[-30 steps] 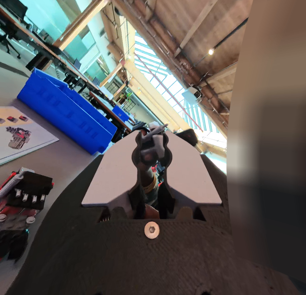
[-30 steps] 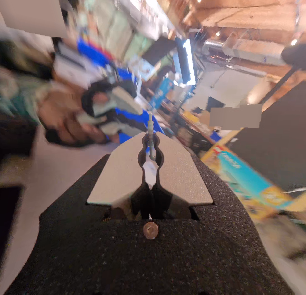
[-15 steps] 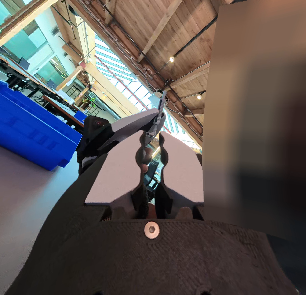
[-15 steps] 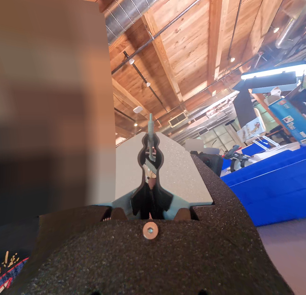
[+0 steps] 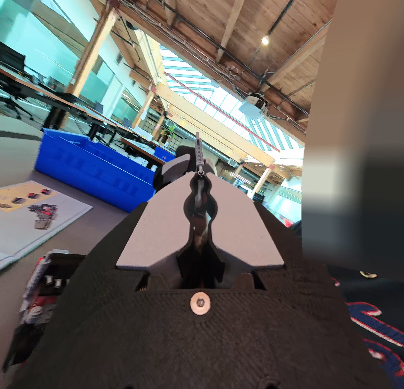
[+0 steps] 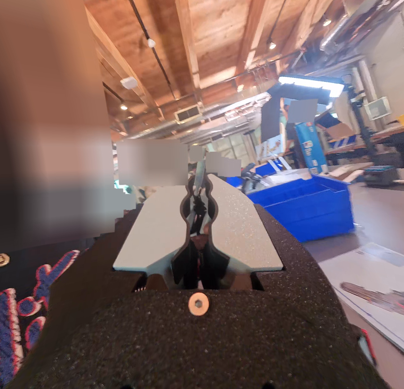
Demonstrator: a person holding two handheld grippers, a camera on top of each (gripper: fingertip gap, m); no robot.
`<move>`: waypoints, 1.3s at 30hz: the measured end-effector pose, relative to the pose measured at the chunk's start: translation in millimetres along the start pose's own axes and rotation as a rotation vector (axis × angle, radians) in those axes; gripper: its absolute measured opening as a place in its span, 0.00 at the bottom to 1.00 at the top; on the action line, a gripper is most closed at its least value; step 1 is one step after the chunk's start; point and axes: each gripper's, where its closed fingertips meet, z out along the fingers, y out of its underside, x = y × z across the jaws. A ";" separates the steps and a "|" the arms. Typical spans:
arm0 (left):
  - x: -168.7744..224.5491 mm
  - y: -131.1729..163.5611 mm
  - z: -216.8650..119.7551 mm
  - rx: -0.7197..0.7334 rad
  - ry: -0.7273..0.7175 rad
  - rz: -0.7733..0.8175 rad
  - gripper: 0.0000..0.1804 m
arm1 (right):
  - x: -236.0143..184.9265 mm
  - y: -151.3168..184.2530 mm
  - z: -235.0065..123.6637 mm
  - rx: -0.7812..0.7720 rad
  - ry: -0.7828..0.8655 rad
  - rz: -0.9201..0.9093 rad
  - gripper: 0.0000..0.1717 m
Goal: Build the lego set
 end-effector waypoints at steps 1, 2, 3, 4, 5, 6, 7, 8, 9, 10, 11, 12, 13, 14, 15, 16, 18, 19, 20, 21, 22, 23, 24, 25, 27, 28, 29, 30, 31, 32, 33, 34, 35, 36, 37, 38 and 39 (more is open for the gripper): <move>-2.8 -4.3 -2.0 0.024 -0.022 0.019 0.02 | 3.9 -1.1 -1.2 -0.010 0.040 -0.023 0.08; -5.8 -8.0 -3.8 0.049 -0.042 0.036 0.02 | 8.7 -1.6 -2.6 -0.024 0.085 -0.040 0.09; -8.3 -9.7 -4.9 0.061 -0.057 0.051 0.02 | 12.8 -1.8 -3.9 -0.038 0.126 -0.056 0.10; -10.1 -9.0 -5.1 0.061 -0.065 0.062 0.02 | 16.1 -1.5 -5.0 -0.051 0.163 -0.068 0.12; -12.1 -7.5 -4.9 0.057 -0.075 0.070 0.02 | 17.5 -1.1 -5.5 -0.059 0.188 -0.078 0.12; -13.8 -5.6 -4.1 0.049 -0.081 0.077 0.02 | 17.7 -0.5 -5.6 -0.063 0.204 -0.082 0.12; -15.2 -3.8 -3.2 0.041 -0.084 0.081 0.03 | 17.0 1.0 -5.1 -0.068 0.211 -0.080 0.12; -16.1 -2.3 -2.1 0.033 -0.089 0.089 0.03 | 16.0 3.8 -4.2 -0.081 0.212 -0.077 0.12; -16.7 -0.7 -1.1 0.022 -0.093 0.102 0.03 | 15.7 7.4 -3.6 -0.099 0.216 -0.076 0.12; -16.8 1.0 0.2 0.007 -0.097 0.119 0.03 | 17.5 10.9 -3.7 -0.119 0.233 -0.078 0.12; -17.1 3.2 1.6 -0.011 -0.102 0.136 0.03 | 18.1 13.0 -3.5 -0.129 0.238 -0.085 0.12; -17.7 5.4 2.9 -0.028 -0.110 0.157 0.03 | 17.3 13.3 -2.8 -0.126 0.232 -0.086 0.11; -18.4 7.5 4.3 -0.044 -0.117 0.180 0.03 | 16.4 12.9 -2.1 -0.119 0.224 -0.075 0.10; -18.7 9.3 5.7 -0.057 -0.120 0.197 0.03 | 15.1 12.8 -1.1 -0.114 0.212 -0.059 0.07; -18.0 10.8 7.3 -0.069 -0.117 0.209 0.03 | 16.0 13.2 -1.0 -0.113 0.212 -0.047 0.05; -18.8 12.0 8.3 -0.081 -0.123 0.222 0.03 | 16.1 13.1 -1.2 -0.113 0.208 -0.050 0.04; -20.7 14.4 9.7 -0.128 -0.135 0.250 0.03 | 15.8 13.0 -3.9 -0.127 0.205 -0.081 0.04; -21.9 16.6 10.0 -0.174 -0.139 0.269 0.03 | 15.6 12.8 -5.9 -0.140 0.208 -0.099 0.04; -25.3 19.1 9.0 -0.234 -0.153 0.300 0.08 | 15.9 9.2 -8.8 -0.138 0.218 -0.119 0.04; -33.4 22.8 6.0 -0.314 -0.193 0.345 0.14 | 16.4 2.7 -12.9 -0.124 0.231 -0.140 0.04; -45.8 28.3 0.1 -0.416 -0.258 0.397 0.19 | 17.2 -4.4 -17.9 -0.115 0.247 -0.163 0.04; -60.0 34.5 -8.0 -0.526 -0.334 0.449 0.23 | 18.0 -11.2 -23.5 -0.112 0.267 -0.192 0.04; -74.7 41.8 -17.8 -0.637 -0.414 0.495 0.26 | 19.2 -17.6 -29.5 -0.108 0.292 -0.225 0.04; -89.3 50.2 -28.6 -0.742 -0.493 0.528 0.28 | 20.1 -23.6 -35.3 -0.103 0.317 -0.259 0.04; -111.9 71.1 -45.4 -0.905 -0.595 0.544 0.29 | 21.5 -31.4 -45.0 -0.103 0.358 -0.308 0.04; -119.7 81.7 -49.9 -0.957 -0.616 0.538 0.29 | 22.6 -34.2 -48.9 -0.104 0.380 -0.326 0.04; -126.4 91.3 -53.1 -0.999 -0.625 0.530 0.29 | 22.9 -36.0 -51.8 -0.108 0.393 -0.343 0.04; -133.9 98.0 -56.5 -1.035 -0.643 0.521 0.29 | 23.0 -36.6 -53.8 -0.118 0.401 -0.359 0.04; -140.3 101.9 -59.1 -1.062 -0.661 0.517 0.29 | 23.8 -36.5 -55.4 -0.129 0.411 -0.373 0.04; -143.9 104.9 -59.9 -1.077 -0.662 0.509 0.29 | 24.3 -36.2 -56.5 -0.138 0.420 -0.388 0.04; -145.3 107.3 -58.9 -1.080 -0.653 0.489 0.29 | 24.7 -35.5 -57.4 -0.148 0.425 -0.400 0.04; -145.2 109.4 -56.8 -1.076 -0.636 0.466 0.28 | 25.2 -34.5 -58.1 -0.158 0.430 -0.409 0.04; -144.4 111.7 -55.5 -1.079 -0.616 0.442 0.23 | 25.7 -33.0 -58.6 -0.170 0.431 -0.417 0.04; -143.8 113.1 -54.9 -1.084 -0.605 0.416 0.20 | 26.4 -31.2 -59.2 -0.187 0.433 -0.425 0.04; -144.0 112.8 -54.6 -1.081 -0.606 0.390 0.20 | 27.4 -29.6 -60.3 -0.202 0.438 -0.434 0.04; -143.8 112.6 -54.5 -1.077 -0.606 0.356 0.20 | 28.7 -28.8 -61.7 -0.214 0.445 -0.444 0.04; -143.4 112.5 -53.9 -1.062 -0.606 0.307 0.20 | 29.9 -28.4 -63.2 -0.223 0.450 -0.451 0.04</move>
